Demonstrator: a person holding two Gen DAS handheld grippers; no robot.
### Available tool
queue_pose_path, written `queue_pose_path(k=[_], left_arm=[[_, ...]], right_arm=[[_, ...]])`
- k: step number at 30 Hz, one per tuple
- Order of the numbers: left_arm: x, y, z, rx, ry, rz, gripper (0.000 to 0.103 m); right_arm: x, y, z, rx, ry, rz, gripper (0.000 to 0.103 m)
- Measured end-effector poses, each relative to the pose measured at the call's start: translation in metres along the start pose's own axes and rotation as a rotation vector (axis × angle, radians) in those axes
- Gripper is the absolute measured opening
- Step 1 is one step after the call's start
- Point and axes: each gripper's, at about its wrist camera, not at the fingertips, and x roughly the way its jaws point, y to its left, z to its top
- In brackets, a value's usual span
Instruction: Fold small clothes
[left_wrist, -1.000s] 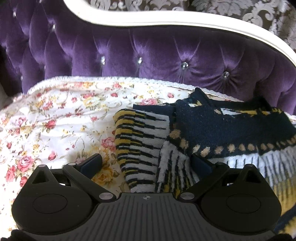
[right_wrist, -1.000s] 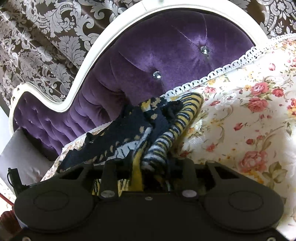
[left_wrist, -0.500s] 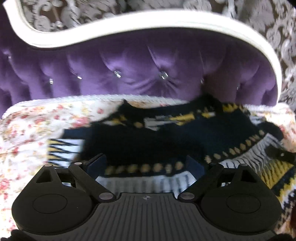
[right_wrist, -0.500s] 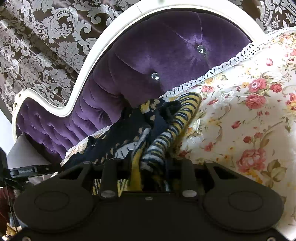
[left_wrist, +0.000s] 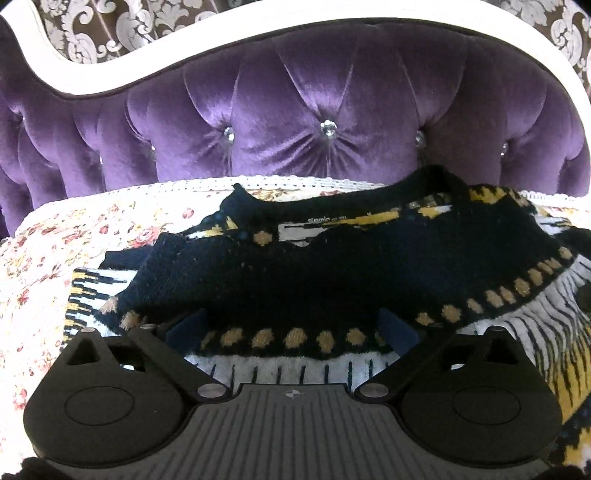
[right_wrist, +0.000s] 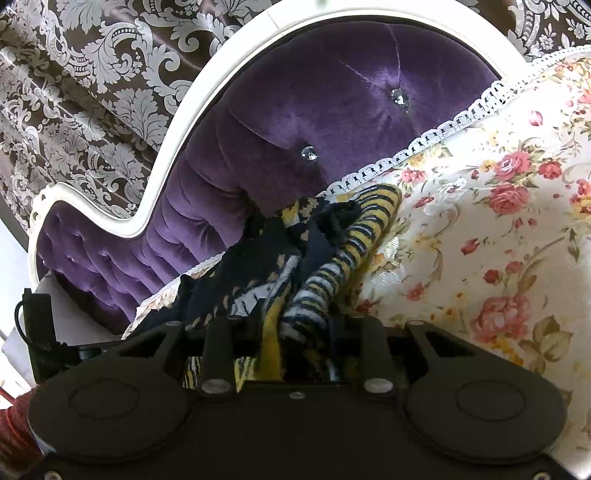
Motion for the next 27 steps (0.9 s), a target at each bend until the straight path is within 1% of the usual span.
queue_pose_path(k=[6,8,15,17,18,20,23,27], left_arm=[[-0.006,-0.002,-0.012,-0.016,-0.081,0.018,0.103],[-0.006,-0.002,-0.013,-0.016,-0.094,0.021,0.103],[-0.005,0.0,-0.008,-0.015,-0.067,0.005,0.102],[-0.007,0.001,-0.004,-0.019,-0.041,-0.006,0.099],[-0.01,0.002,-0.003,-0.021,-0.03,-0.009,0.096],[-0.015,0.0,-0.001,-0.008,-0.017,-0.011,0.094],[-0.025,-0.006,-0.004,0.024,-0.024,0.005,0.093],[-0.041,-0.011,-0.016,0.035,-0.021,0.004,0.093]], right_arm=[[0.0,0.0,0.0,0.001,0.0,0.001,0.037],[0.0,0.0,0.0,0.001,0.0,0.002,0.037],[-0.001,-0.001,0.0,0.006,-0.002,0.005,0.037],[-0.001,-0.001,0.0,0.008,-0.002,0.006,0.037],[-0.001,-0.001,0.0,0.008,-0.002,0.007,0.037],[-0.001,-0.001,0.0,0.01,-0.003,0.008,0.037],[-0.001,-0.001,-0.001,0.013,-0.003,0.01,0.037],[-0.002,-0.001,-0.001,0.014,-0.004,0.011,0.037]])
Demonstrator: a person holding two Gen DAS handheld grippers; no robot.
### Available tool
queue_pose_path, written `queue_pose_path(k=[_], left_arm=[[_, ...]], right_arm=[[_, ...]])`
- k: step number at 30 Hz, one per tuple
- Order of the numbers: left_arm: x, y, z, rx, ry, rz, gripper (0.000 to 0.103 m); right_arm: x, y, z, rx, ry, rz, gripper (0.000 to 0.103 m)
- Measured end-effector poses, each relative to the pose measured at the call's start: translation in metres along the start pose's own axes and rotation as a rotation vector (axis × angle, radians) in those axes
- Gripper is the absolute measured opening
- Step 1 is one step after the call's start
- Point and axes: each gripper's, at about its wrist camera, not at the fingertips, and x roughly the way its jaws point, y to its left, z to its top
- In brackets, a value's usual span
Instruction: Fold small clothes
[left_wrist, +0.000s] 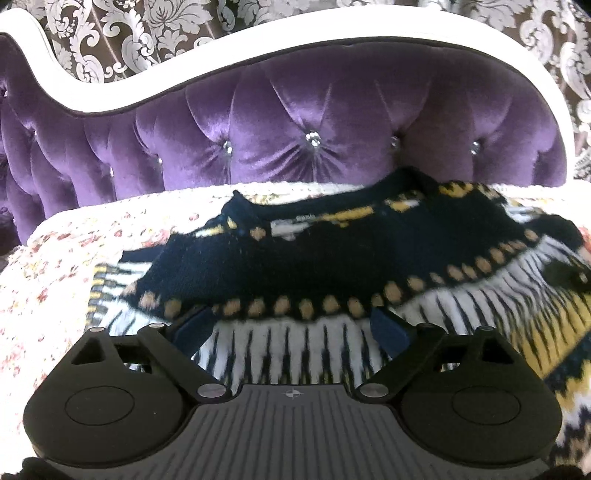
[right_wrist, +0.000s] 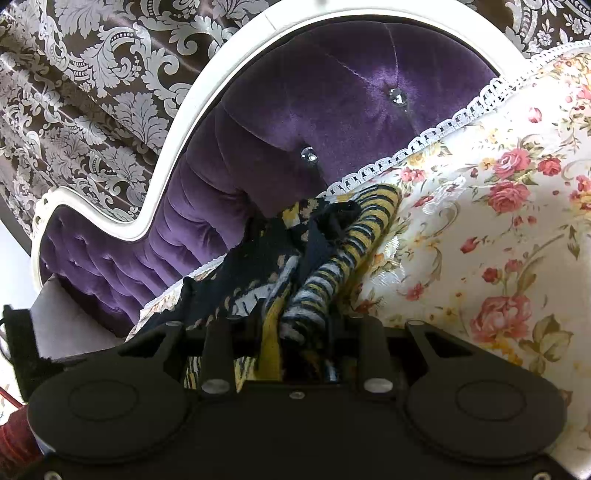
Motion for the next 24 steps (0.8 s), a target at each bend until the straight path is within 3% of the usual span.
queue_pose_path(k=[7,11,13,19,24], left_arm=[[-0.004,0.0,-0.023,-0.008,0.009,-0.019,0.094],[-0.012,0.018,-0.017,-0.067,0.047,-0.082,0.083],[-0.022,0.029,-0.022,-0.084,0.037,-0.089,0.083],[-0.052,0.084,-0.048,-0.145,-0.038,-0.057,0.083],[-0.053,0.136,-0.052,-0.183,-0.076,0.039,0.084]], right_arm=[[0.0,0.0,0.0,0.005,-0.001,0.005,0.037],[-0.001,0.0,0.0,0.006,-0.001,0.006,0.037],[0.0,0.0,0.0,0.006,-0.001,0.007,0.037],[0.0,0.0,0.001,0.007,0.004,0.008,0.038],[0.001,0.002,0.002,-0.002,0.014,-0.008,0.038]])
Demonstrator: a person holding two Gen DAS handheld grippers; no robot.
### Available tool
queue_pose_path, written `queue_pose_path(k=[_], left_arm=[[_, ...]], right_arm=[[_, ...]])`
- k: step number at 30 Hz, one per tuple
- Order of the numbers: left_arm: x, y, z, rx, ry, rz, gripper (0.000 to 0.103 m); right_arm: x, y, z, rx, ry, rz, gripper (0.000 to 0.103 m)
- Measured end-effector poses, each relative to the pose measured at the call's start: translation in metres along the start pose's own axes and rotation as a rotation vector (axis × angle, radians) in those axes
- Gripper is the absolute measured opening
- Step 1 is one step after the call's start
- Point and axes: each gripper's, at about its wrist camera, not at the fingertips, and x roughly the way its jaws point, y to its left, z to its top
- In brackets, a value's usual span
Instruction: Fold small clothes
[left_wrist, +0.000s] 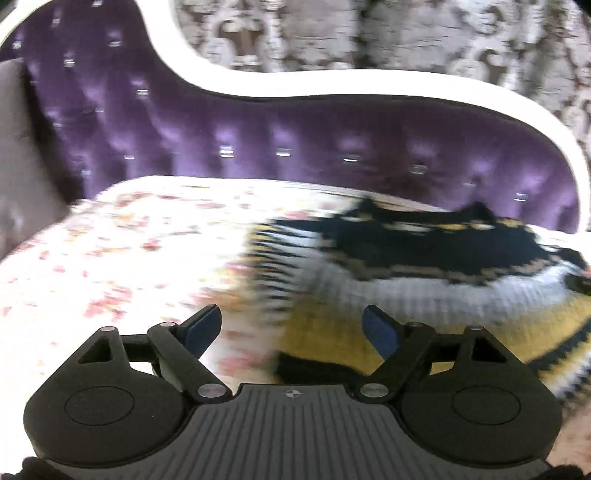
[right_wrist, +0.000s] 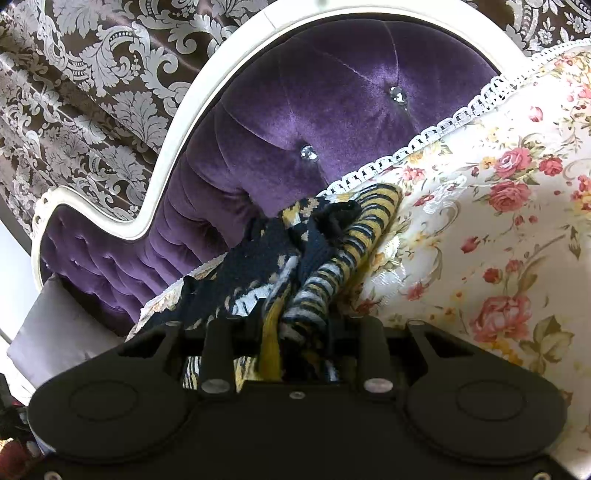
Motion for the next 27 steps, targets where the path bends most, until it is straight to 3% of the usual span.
queue_pose_path(k=[2,4,6,10,14,20,27], left_arm=[[0.009,0.016,0.003,-0.017,0.036,0.033,0.083],[0.014,0.029,0.006,-0.061,0.081,0.013,0.083],[0.015,0.041,0.009,-0.074,0.089,-0.045,0.083],[0.016,0.053,0.014,-0.089,0.077,-0.021,0.083],[0.014,0.057,0.015,-0.1,0.081,-0.029,0.083],[0.005,0.056,0.015,-0.107,0.073,-0.085,0.083],[0.004,0.069,0.013,-0.143,0.087,-0.109,0.083]], right_arm=[[0.0,0.001,0.0,-0.001,0.004,-0.006,0.038],[0.002,0.004,0.001,-0.007,0.013,-0.024,0.037],[0.002,0.006,0.003,-0.008,0.022,-0.042,0.037],[0.002,0.02,0.008,0.042,0.047,-0.127,0.037],[-0.003,0.069,0.015,-0.031,0.038,-0.245,0.033],[0.001,0.176,0.013,-0.22,0.006,-0.21,0.032],[0.067,0.258,-0.041,-0.351,0.097,-0.168,0.032]])
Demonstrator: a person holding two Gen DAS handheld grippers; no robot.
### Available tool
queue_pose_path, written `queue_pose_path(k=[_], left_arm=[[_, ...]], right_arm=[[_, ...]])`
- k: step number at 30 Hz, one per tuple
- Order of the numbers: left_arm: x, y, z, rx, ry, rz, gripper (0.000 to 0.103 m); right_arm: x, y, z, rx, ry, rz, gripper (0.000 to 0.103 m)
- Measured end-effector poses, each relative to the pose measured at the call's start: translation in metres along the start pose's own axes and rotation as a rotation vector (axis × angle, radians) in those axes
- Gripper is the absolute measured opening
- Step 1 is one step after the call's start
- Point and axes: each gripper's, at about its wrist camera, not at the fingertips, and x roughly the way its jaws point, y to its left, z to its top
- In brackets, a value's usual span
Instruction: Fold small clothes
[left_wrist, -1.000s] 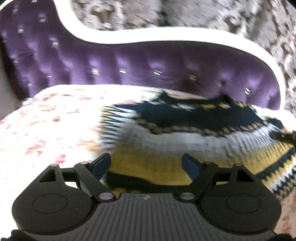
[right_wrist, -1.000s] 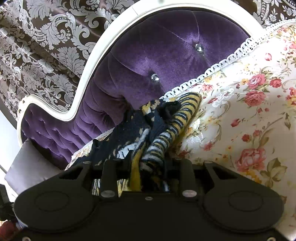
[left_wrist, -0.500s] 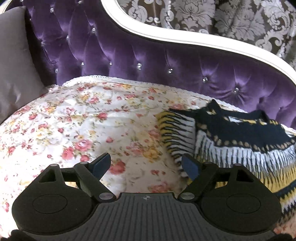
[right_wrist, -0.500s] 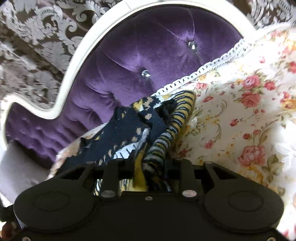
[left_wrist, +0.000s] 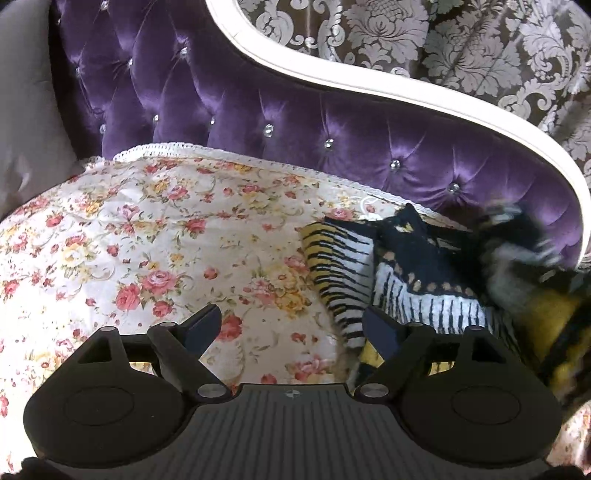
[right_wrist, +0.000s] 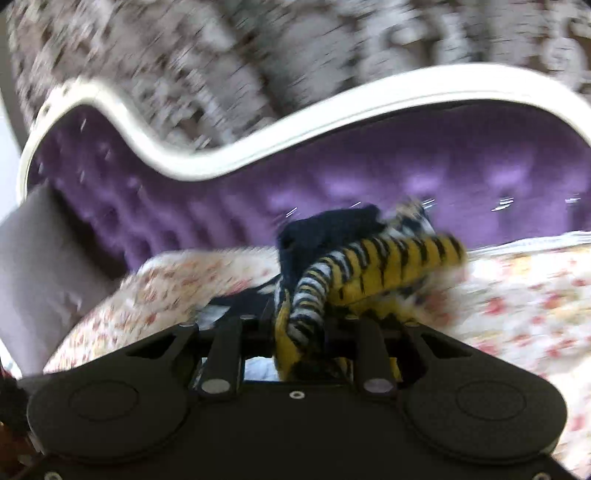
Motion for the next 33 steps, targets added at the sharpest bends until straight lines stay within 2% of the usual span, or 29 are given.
queue_pose_path(k=[6,8,9,11,13,16,19,22,25,26,30,31,33], left_arm=[[0.003,0.012,0.002,-0.05,0.012,-0.052,0.083],[0.005,0.015,0.003,-0.074,0.011,-0.079,0.083],[0.005,0.016,0.003,-0.083,0.009,-0.093,0.083],[0.006,0.017,0.004,-0.101,0.007,-0.124,0.083],[0.008,0.017,0.004,-0.117,0.006,-0.158,0.083],[0.011,0.016,0.003,-0.15,0.012,-0.211,0.083],[0.014,0.012,0.001,-0.165,0.024,-0.266,0.083],[0.018,0.002,-0.002,-0.148,0.045,-0.279,0.083],[0.02,-0.008,-0.004,-0.122,0.052,-0.29,0.083],[0.02,-0.012,-0.004,-0.116,0.054,-0.298,0.083],[0.023,-0.018,-0.006,-0.108,0.076,-0.322,0.083],[0.024,-0.018,-0.007,-0.109,0.08,-0.327,0.083],[0.025,-0.018,-0.007,-0.113,0.083,-0.334,0.083]], right_arm=[[0.05,0.061,-0.044,-0.27,0.078,-0.129,0.034],[0.051,0.069,-0.052,-0.328,0.065,-0.137,0.043],[0.048,0.072,-0.054,-0.35,0.049,-0.121,0.045],[0.035,0.072,-0.053,-0.357,-0.003,-0.073,0.058],[0.016,0.07,-0.052,-0.352,-0.064,-0.053,0.06],[-0.01,0.062,-0.055,-0.343,-0.109,-0.054,0.06],[-0.031,0.057,-0.068,-0.368,-0.12,-0.096,0.066],[-0.044,0.059,-0.089,-0.443,-0.094,-0.151,0.07],[-0.051,0.066,-0.11,-0.525,-0.084,-0.209,0.087],[-0.053,0.07,-0.117,-0.554,-0.1,-0.221,0.089],[-0.049,0.079,-0.127,-0.613,-0.095,-0.236,0.087],[-0.047,0.081,-0.128,-0.623,-0.093,-0.248,0.084],[-0.04,0.082,-0.125,-0.646,-0.09,-0.271,0.072]])
